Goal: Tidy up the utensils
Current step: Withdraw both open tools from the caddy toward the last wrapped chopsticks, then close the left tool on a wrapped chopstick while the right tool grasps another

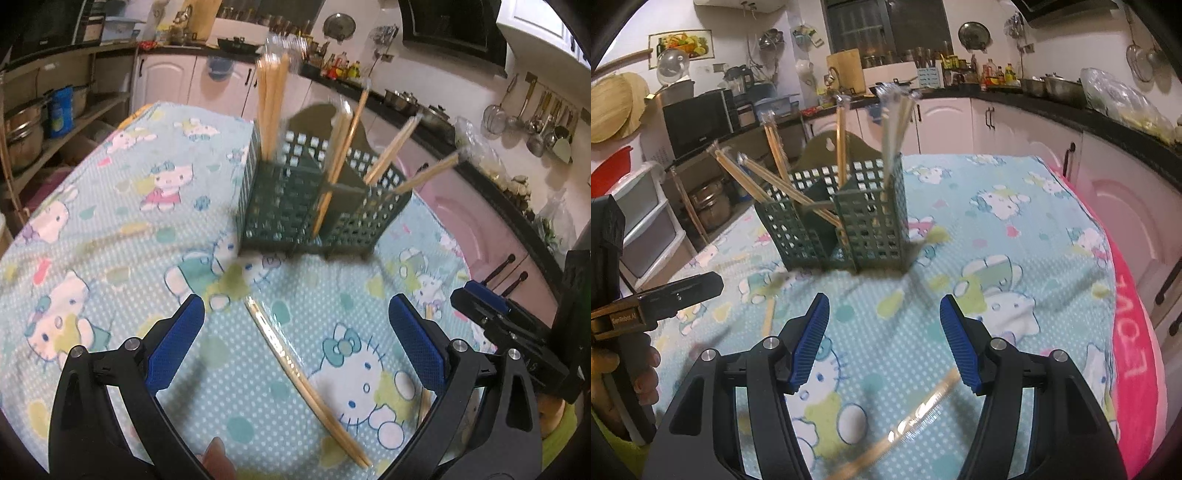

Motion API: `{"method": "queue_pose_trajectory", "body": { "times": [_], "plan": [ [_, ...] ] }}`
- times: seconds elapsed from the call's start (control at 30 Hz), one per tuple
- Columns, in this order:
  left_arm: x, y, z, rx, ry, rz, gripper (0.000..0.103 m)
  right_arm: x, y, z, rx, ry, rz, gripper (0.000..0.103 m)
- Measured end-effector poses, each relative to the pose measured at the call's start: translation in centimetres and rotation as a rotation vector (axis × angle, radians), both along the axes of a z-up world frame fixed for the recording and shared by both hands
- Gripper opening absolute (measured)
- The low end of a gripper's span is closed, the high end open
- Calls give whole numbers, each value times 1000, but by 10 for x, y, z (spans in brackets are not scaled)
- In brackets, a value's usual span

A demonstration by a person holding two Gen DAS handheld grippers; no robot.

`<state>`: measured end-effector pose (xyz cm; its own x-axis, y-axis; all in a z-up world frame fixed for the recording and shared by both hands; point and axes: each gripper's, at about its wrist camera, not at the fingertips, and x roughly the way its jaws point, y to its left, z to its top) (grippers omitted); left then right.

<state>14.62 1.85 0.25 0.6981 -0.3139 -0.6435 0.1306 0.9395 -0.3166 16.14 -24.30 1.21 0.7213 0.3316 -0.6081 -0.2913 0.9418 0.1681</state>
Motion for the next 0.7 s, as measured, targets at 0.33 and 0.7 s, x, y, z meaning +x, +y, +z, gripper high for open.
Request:
{"method": "queue_pose_trajectory", "body": {
  "times": [0.33,0.7],
  "plan": [
    [-3,-16,-34,1,94,-46,91,-3,-29,-35,10,120,-67,60],
    [7,-17,-61,-80,190,-43,66,13,-43,-57,25,222,-100,60]
  ]
}}
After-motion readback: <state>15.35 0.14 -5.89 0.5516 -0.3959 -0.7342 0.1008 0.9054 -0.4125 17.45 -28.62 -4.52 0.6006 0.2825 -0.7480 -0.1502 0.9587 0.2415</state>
